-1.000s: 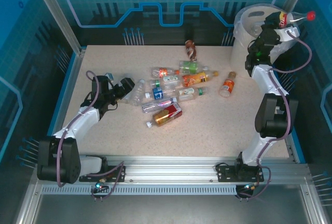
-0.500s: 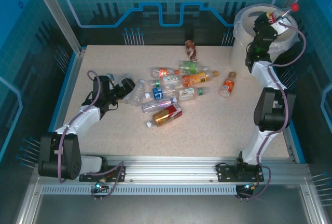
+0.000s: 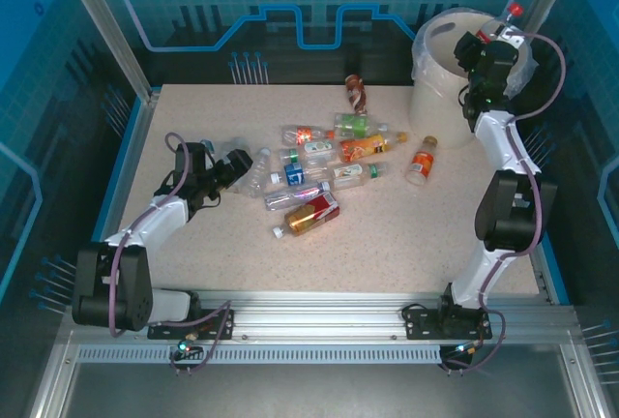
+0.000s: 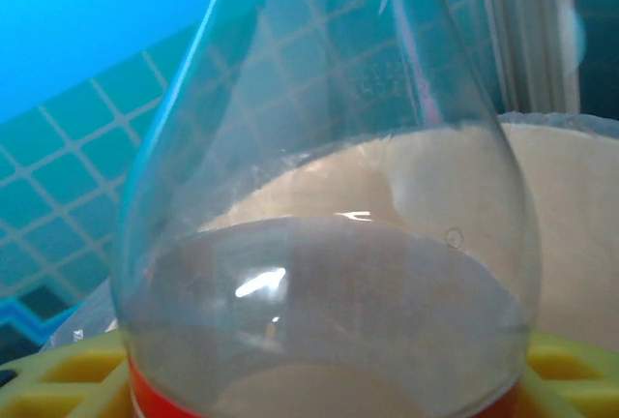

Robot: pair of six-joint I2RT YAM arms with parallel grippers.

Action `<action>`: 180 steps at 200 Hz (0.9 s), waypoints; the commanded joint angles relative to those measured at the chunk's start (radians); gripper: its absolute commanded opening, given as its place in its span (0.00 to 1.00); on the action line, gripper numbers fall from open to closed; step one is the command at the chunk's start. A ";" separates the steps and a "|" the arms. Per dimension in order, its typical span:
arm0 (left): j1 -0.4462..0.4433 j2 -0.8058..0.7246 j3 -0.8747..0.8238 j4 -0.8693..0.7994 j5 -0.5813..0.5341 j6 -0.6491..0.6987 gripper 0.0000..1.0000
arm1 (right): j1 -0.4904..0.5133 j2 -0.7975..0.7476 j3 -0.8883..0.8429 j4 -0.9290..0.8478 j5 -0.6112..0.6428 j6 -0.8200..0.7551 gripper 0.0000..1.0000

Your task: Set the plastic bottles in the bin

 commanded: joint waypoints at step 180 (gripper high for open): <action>-0.002 0.183 0.249 -0.362 -0.271 0.147 0.99 | 0.024 -0.265 0.017 -0.299 -0.383 -0.235 1.00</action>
